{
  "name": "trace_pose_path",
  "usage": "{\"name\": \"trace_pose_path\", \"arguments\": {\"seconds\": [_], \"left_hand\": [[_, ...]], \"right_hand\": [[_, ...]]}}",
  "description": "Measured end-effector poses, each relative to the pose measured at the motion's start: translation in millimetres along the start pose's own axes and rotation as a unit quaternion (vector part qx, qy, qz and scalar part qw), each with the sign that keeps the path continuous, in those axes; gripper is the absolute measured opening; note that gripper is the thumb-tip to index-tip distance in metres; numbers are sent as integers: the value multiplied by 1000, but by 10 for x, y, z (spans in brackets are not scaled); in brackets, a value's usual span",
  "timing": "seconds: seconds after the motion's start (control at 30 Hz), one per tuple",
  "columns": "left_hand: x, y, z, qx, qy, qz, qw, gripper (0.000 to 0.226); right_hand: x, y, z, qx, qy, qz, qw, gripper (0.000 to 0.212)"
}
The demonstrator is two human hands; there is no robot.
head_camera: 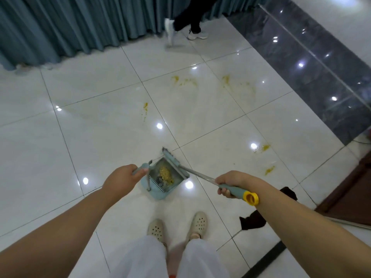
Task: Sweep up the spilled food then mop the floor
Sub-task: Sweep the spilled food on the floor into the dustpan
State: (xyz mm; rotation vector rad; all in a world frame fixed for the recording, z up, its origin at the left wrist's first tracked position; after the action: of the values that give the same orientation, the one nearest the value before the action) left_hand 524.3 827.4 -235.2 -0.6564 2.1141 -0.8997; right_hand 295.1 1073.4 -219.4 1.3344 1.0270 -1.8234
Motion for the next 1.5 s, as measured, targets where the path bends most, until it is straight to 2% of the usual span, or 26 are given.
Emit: {"name": "trace_pose_path", "arguments": {"seconds": [0.27, 0.53, 0.7, 0.83, 0.93, 1.03, 1.17, 1.5], "left_hand": [[-75, -177, 292, 12, -17, -12, 1000, 51], [-54, -208, 405, -9, -28, 17, 999, 56], [-37, -221, 393, 18, -11, 27, 999, 55], [-26, -268, 345, 49, -4, 73, 996, 48], [-27, -292, 319, -8, -54, 114, 992, 38], [-33, -324, 298, -27, -69, 72, 995, 42], [-64, -413, 277, 43, -42, -30, 998, 56], [-41, -583, 489, 98, -47, -56, 993, 57]], "right_hand": [[267, 329, 84, 31, 0, -18, 999, 17], [264, 767, -7, 16, 24, 44, 999, 14], [122, 704, 9, 29, 30, 64, 997, 13], [41, 535, 55, 25, 28, 57, 998, 15], [26, 453, 90, 15, 24, 48, 998, 18], [64, 385, 185, 5, 8, 29, 1000, 18], [179, 285, 363, -6, -11, 7, 1000, 19], [240, 29, 621, 11, -24, -15, 1000, 19]]}}
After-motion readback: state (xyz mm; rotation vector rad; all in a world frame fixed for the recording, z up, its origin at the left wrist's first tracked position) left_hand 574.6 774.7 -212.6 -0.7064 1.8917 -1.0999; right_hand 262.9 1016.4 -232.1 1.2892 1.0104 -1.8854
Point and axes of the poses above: each hand's wrist, its own x-axis towards the middle knuckle, its own y-axis out of the palm, z = x × y, the point moved 3 cm from there along x, towards the middle knuckle, and after that the axes turned 5 degrees about -z, right-handed, at the moved point
